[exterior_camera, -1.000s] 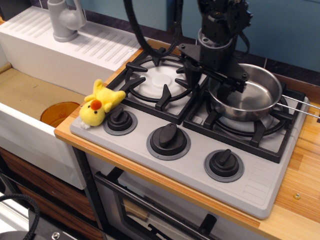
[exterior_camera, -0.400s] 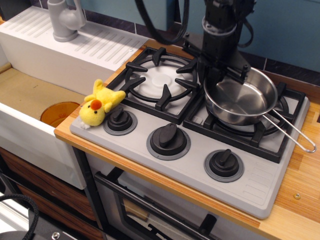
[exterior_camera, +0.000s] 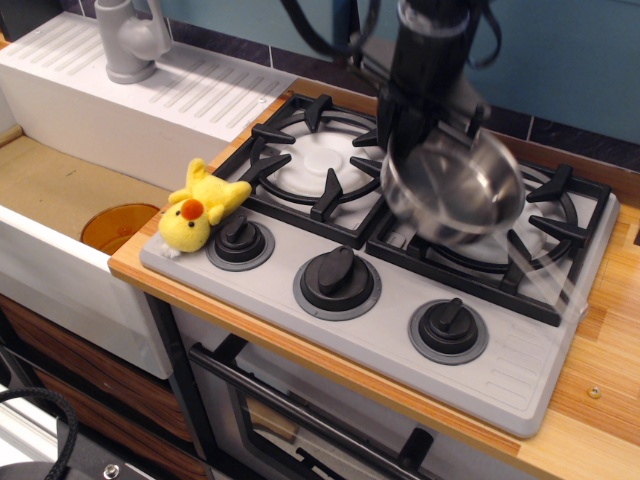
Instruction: Put pan on stove and put stuffedduck in pan
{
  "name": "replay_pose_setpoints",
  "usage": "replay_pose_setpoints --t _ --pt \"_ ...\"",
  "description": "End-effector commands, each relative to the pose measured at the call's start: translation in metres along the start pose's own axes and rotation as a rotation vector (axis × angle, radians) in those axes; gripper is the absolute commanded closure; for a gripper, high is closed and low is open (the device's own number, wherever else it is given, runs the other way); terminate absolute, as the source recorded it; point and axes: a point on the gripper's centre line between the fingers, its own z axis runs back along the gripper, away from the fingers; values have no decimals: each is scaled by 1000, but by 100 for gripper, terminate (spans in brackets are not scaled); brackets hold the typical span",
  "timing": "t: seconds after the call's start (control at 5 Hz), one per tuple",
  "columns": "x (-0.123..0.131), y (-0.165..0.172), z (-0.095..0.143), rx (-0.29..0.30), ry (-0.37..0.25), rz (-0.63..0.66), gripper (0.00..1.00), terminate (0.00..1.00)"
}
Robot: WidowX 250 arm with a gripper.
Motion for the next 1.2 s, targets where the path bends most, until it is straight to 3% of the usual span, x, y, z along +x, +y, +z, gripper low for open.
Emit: replay_pose_setpoints --t 0.0,0.4,1.0 --pt "8 30 60 40 -57 -22 100 0" --pt "13 69 54 33 -55 -58 100 0" --pt "7 101 14 -1 -92 -56 100 0"
